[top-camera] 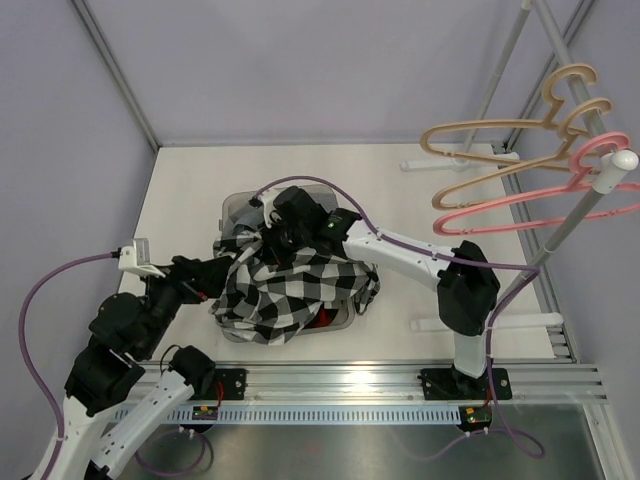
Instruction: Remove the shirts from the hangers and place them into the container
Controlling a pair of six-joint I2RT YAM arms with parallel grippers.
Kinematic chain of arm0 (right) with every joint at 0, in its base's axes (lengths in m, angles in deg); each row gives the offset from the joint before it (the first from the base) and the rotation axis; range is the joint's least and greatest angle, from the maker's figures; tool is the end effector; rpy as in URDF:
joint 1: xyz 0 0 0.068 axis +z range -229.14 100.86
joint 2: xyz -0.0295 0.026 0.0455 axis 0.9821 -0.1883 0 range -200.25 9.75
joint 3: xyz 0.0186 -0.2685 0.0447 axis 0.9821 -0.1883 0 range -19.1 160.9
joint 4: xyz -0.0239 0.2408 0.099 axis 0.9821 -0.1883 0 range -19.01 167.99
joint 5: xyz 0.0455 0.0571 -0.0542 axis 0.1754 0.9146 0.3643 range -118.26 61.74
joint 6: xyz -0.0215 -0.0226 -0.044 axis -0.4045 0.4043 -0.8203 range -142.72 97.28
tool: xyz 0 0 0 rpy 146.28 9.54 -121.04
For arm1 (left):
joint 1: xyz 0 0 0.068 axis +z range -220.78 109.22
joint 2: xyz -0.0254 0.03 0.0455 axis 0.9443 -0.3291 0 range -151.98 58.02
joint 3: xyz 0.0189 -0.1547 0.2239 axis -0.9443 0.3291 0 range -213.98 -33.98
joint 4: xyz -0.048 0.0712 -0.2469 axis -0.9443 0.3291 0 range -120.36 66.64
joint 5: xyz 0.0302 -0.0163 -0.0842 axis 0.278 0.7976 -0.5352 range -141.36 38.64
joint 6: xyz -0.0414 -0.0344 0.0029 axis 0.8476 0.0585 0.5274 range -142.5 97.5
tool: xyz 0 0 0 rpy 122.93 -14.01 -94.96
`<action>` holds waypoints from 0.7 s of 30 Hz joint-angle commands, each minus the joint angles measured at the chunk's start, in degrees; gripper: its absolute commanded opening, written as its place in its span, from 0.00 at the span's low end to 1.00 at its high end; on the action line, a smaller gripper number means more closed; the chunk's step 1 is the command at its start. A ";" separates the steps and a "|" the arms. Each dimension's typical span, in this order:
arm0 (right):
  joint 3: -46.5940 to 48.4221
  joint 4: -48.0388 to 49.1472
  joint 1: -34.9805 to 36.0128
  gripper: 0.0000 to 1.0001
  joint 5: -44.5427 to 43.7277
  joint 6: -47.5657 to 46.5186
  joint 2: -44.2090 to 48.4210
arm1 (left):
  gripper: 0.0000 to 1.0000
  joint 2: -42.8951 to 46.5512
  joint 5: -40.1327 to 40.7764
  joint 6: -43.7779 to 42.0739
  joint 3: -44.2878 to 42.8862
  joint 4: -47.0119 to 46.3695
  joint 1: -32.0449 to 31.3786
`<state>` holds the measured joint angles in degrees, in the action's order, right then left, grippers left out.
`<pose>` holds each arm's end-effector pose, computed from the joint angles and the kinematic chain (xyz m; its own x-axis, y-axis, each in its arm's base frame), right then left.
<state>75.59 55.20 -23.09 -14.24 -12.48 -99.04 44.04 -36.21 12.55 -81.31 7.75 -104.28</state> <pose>0.2409 0.3732 0.2967 -0.4922 -0.4222 -0.7612 -0.8389 0.4635 0.2854 0.0413 -0.0162 0.3530 -0.2378 -0.5072 -0.8283 0.2185 0.8030 -0.5545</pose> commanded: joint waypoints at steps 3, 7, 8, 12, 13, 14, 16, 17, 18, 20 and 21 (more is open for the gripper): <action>-4.43 2.04 -0.24 0.00 1.00 10.05 -7.29 | 0.99 -3.42 -2.94 1.51 -0.48 -1.10 0.01; -2.77 0.47 -0.24 0.00 3.47 10.77 -15.56 | 0.99 -5.18 -3.90 2.39 1.45 -2.85 0.10; -0.67 -0.41 -0.24 0.00 3.47 10.50 -18.18 | 0.99 -5.18 -4.17 2.65 2.15 -3.21 0.10; 5.05 -6.98 -0.24 0.03 0.68 7.79 -21.72 | 0.99 -5.80 -5.66 2.57 2.95 -4.88 0.10; 6.19 -8.23 -0.15 0.09 -0.74 7.34 -21.90 | 0.99 -5.97 -5.84 2.40 2.86 -5.32 0.01; 8.29 -10.76 -0.15 0.15 -2.23 6.73 -21.38 | 0.99 -6.76 -6.71 2.22 2.86 -5.59 0.10; 9.28 -12.10 -0.15 0.28 -6.89 5.76 -19.36 | 0.99 -7.81 -7.59 1.78 3.03 -7.07 0.10; 10.06 -12.72 -0.07 0.42 -8.12 5.41 -16.57 | 0.99 -9.04 -7.95 1.87 3.12 -7.52 0.10; 10.59 -13.94 -0.07 0.48 -10.22 4.71 -14.97 | 0.99 -9.75 -8.82 1.87 3.64 -8.74 0.10; 13.40 -17.18 -0.15 0.64 -11.82 3.74 -10.14 | 0.98 -11.33 -9.62 2.13 4.52 -9.89 0.01; 14.54 -18.25 -0.07 0.70 -13.56 3.73 -8.56 | 0.97 -11.68 -10.14 2.22 5.66 -11.11 0.10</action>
<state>85.47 44.12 -22.31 -18.04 -5.70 -115.69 34.45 -43.13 14.63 -77.73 2.29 -104.28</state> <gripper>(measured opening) 0.644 0.979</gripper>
